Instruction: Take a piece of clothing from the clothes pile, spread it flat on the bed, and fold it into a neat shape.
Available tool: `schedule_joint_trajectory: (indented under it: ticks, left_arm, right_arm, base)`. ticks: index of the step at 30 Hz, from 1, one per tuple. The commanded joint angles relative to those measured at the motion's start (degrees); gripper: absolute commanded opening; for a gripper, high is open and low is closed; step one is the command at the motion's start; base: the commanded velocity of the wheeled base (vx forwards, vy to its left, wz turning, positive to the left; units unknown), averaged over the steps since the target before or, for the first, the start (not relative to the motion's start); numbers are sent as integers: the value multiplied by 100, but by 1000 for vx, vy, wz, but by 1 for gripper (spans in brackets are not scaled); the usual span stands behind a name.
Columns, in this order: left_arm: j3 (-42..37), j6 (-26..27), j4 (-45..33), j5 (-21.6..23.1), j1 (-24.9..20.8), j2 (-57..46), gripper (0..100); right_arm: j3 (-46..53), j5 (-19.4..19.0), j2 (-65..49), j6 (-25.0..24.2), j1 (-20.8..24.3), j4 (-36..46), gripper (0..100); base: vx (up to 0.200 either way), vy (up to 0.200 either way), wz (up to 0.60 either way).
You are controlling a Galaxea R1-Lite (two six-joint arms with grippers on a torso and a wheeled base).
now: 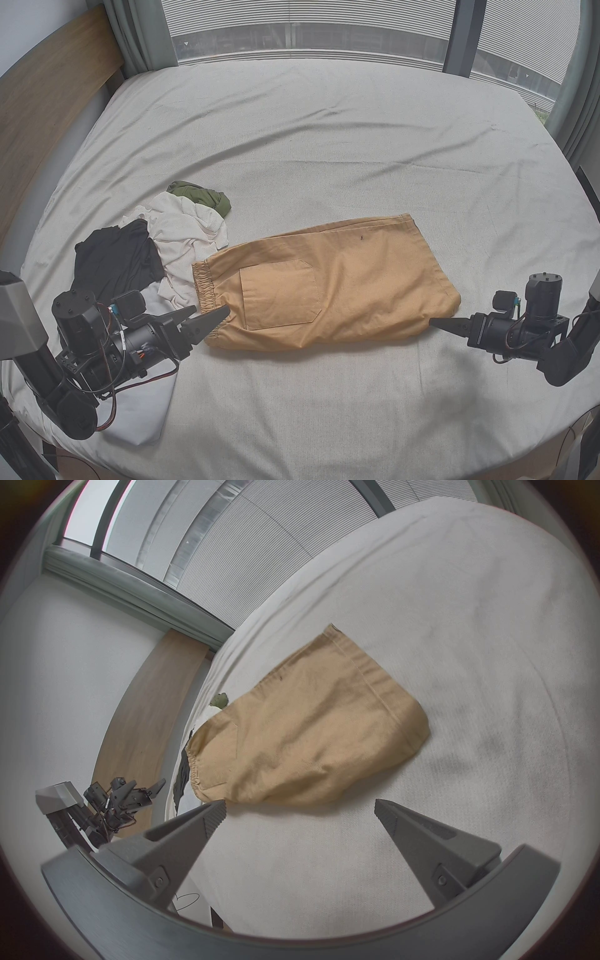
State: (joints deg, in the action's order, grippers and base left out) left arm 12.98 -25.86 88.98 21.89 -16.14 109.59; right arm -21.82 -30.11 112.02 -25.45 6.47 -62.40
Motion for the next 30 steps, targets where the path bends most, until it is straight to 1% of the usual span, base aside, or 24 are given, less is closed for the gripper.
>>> schedule_joint_trajectory:
  ticks: [1,9,12,17,21,24,30]
  left_arm:
    - [2,-16,5,-1,14,45,100]
    - [11,-25,5,-1,14,45,100]
    - [11,-42,5,-1,14,62,100]
    - [11,-34,14,-1,14,115,100]
    - [11,-34,5,-1,23,141,100]
    - [20,-34,14,-1,23,168,100]
    - [20,-34,14,-1,32,203,100]
  right_arm:
    - [-147,-4,505,-12,3,-17,100]
    - [-428,-4,865,-47,-6,-17,100]
    - [-551,-4,1050,-153,12,-70,100]
    - [-569,40,1331,-355,56,-624,100]
    - [-595,348,1665,-513,170,-1292,100]
    - [-595,392,1762,-601,214,-1459,100]
    - [-709,401,1815,-671,293,-1485,100]
  base:
    - [0,0,0]
    - [0,0,0]
    - [0,0,0]
    - [0,0,0]
    - [0,0,0]
    - [0,0,0]
    - [0,0,0]
